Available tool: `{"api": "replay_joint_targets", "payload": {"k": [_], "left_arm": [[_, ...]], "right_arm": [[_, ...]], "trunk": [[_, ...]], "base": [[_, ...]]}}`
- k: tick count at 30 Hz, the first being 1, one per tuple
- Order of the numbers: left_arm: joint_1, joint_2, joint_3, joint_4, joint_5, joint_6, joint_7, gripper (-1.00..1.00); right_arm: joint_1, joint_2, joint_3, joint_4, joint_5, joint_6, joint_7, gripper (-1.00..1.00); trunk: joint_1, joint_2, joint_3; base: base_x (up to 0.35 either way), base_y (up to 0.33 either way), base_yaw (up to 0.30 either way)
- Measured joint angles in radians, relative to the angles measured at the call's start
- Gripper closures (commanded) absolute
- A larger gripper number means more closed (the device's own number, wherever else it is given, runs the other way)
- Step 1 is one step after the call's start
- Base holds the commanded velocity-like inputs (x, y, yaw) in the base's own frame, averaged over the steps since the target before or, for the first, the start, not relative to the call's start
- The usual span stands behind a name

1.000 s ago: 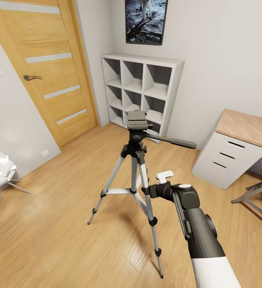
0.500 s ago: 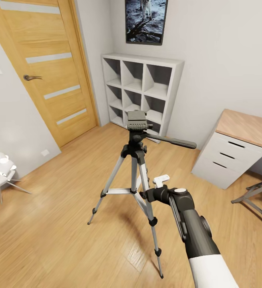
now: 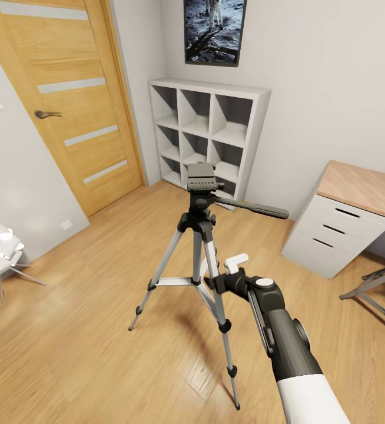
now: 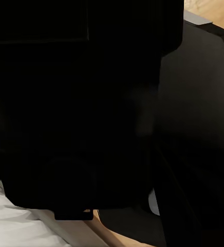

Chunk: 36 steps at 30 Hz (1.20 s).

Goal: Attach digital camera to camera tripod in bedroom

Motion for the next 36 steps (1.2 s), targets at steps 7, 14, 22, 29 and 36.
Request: {"api": "replay_joint_targets", "payload": {"k": [7,14,22,29,36], "left_arm": [[0.000,0.000,0.000,0.000,0.000,0.000,0.000,1.00],[0.000,0.000,0.000,0.000,0.000,0.000,0.000,1.00],[0.000,0.001,0.000,0.000,0.000,0.000,0.000,1.00],[0.000,0.001,0.000,0.000,0.001,0.000,0.002,1.00],[0.000,0.003,-0.002,0.000,0.009,-0.004,0.008,1.00]], "right_arm": [[0.000,0.000,0.000,0.000,0.000,-0.033,-0.011,-1.00],[0.000,0.000,-0.001,0.000,-0.001,-0.043,-0.013,1.00],[0.000,0.000,-0.002,0.000,-0.038,-0.046,-0.012,1.00],[0.000,0.000,-0.004,-0.011,-0.054,-0.050,-0.013,1.00],[0.001,0.000,-0.008,-0.015,-0.053,-0.087,-0.013,1.00]], "trunk": [[0.000,0.000,0.000],[0.000,0.000,0.000],[0.000,0.000,0.000],[0.000,0.000,0.000],[0.000,0.000,0.000]], "base": [[0.000,0.000,0.000],[0.000,0.000,0.000],[0.000,0.000,0.000],[0.000,0.000,0.000],[0.000,0.000,0.000]]}}
